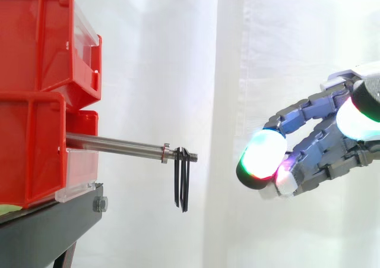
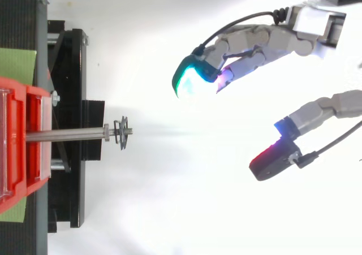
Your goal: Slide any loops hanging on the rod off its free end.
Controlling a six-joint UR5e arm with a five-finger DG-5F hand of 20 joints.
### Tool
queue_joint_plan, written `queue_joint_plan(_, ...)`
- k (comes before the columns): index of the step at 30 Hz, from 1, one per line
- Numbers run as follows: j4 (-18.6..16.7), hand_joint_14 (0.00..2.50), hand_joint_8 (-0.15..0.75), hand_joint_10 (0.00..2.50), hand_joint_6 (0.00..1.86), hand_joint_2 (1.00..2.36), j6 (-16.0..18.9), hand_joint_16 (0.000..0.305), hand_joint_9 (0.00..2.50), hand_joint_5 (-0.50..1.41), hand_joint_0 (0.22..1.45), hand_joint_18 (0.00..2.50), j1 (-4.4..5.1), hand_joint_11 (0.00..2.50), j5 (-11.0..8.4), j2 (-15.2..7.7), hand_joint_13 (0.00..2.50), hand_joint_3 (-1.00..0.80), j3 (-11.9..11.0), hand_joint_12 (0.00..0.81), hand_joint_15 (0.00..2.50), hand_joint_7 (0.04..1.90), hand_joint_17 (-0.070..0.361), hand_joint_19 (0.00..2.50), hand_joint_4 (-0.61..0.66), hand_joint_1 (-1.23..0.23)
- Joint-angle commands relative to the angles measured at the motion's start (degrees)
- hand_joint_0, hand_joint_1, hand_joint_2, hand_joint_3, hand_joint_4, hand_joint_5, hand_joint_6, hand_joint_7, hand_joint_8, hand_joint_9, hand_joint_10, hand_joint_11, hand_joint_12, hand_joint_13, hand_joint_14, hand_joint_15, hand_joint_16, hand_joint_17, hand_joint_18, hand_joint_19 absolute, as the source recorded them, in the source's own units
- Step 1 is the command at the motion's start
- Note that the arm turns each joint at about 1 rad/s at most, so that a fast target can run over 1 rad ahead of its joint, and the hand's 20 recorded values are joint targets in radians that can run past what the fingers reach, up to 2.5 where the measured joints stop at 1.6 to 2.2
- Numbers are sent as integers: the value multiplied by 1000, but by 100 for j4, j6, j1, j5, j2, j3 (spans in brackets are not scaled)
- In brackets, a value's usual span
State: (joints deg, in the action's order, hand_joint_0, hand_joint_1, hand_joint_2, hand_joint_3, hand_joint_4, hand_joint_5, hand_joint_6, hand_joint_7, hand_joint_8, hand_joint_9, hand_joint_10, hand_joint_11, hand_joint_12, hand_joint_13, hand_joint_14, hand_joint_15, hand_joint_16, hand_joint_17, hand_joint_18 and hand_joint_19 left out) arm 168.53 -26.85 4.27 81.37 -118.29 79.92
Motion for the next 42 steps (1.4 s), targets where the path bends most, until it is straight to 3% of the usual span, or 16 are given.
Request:
queue_joint_plan(1, -233, 3, 218, 10, 502, 1000, -523, 30, 579, -188, 565, 177, -23, 260, 20, -177, 369, -500, -3, 274, 93, 778, 67, 4, 196, -883)
queue_joint_plan(6, -663, 4, 235, 10, 502, 1000, -945, 32, 604, -177, 532, 186, -14, 255, 2, -230, 381, -500, -3, 287, 107, 787, 72, 30, 224, -828)
queue_joint_plan(8, -918, 4, 237, 10, 502, 1000, -1481, 34, 605, -168, 524, 199, -5, 248, -7, -239, 385, -500, 6, 294, 112, 793, 76, 61, 235, -815)
queue_joint_plan(9, -953, 5, 239, 11, 502, 1000, -1578, 34, 610, -165, 523, 202, -14, 253, -7, -265, 389, -500, -3, 298, 115, 796, 77, 76, 243, -804)
queue_joint_plan(12, -1085, 5, 241, 9, 503, 1000, -1771, 36, 621, -159, 520, 216, -14, 254, -7, -371, 393, -500, 6, 305, 123, 798, 80, 91, 250, -794)
queue_joint_plan(13, -1261, 5, 241, 10, 503, 1000, -1815, 36, 621, -159, 519, 217, -23, 258, -7, -546, 394, -500, -3, 305, 123, 799, 81, 97, 253, -794)
queue_joint_plan(15, -1411, 4, 242, 10, 502, 1000, -1806, 37, 624, -155, 516, 229, -23, 259, 2, -617, 397, -500, -3, 309, 117, 801, 82, 102, 255, -782)
queue_joint_plan(16, -1621, 4, 242, 9, 502, 1000, -1736, 37, 624, -155, 516, 230, -31, 247, -7, -784, 397, -500, -3, 310, 113, 801, 82, 98, 256, -779)
queue_joint_plan(19, -1999, 5, 247, 10, 502, 1000, -1666, 37, 636, -153, 514, 233, -40, 259, 20, -986, 401, -500, -3, 312, 125, 803, 84, 103, 259, -773)
queue_joint_plan(25, -2703, 5, 251, 10, 502, 1000, -1683, 38, 646, -150, 511, 239, -58, 261, 11, -1179, 411, -500, -20, 315, 133, 804, 85, 120, 267, -748)
queue_joint_plan(28, -3001, 5, 250, 12, 502, 1000, -1815, 38, 650, -149, 510, 246, -58, 267, 28, -1355, 421, -500, -222, 317, 143, 804, 86, 126, 269, -738)
queue_joint_plan(33, -3019, 6, 253, 10, 503, 1000, -1780, 39, 666, -146, 511, 262, -84, 261, 116, -1610, 437, -500, -433, 324, 146, 808, 87, 142, 270, -730)
queue_joint_plan(36, -3028, 6, 252, 10, 503, 1000, -1692, 38, 677, -143, 513, 267, -102, 269, 239, -1821, 449, -500, -679, 326, 156, 827, 87, 146, 277, -728)
queue_joint_plan(42, -3001, 6, 252, 10, 503, 1000, -1701, 39, 689, -129, 517, 282, -75, 273, 275, -1821, 460, -499, -794, 326, 167, 891, 88, 171, 291, -718)
